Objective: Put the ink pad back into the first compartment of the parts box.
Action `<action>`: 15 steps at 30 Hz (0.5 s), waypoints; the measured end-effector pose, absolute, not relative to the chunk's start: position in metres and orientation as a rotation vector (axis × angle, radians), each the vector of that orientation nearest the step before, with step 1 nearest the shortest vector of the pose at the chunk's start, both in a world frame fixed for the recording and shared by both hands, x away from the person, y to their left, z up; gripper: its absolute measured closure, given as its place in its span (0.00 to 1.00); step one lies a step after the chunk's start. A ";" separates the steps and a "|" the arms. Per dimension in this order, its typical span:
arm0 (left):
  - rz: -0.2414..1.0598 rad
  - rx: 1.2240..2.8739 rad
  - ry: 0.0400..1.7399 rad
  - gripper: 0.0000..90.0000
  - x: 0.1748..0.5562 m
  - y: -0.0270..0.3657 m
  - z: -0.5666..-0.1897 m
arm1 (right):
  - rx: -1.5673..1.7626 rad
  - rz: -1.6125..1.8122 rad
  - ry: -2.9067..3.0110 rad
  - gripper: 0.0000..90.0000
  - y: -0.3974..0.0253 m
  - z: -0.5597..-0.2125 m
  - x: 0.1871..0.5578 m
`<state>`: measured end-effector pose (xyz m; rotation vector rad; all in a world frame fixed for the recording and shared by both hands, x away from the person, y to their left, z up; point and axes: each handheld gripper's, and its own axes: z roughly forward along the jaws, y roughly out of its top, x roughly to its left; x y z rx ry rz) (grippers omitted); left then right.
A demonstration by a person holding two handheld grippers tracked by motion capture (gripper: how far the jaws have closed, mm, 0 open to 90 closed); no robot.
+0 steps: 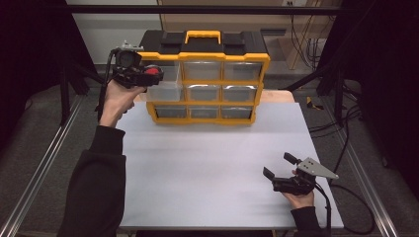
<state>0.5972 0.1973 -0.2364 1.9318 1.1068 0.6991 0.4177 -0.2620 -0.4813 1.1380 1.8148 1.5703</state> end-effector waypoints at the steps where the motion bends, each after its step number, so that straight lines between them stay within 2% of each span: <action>1: 0.699 1.932 1.107 0.32 0.597 0.197 -0.236 | 1.137 1.570 1.815 0.00 -0.262 -0.481 0.418; 15: 0.713 1.918 1.085 0.31 0.594 0.199 -0.233 | 1.140 1.572 1.814 0.00 -0.262 -0.481 0.417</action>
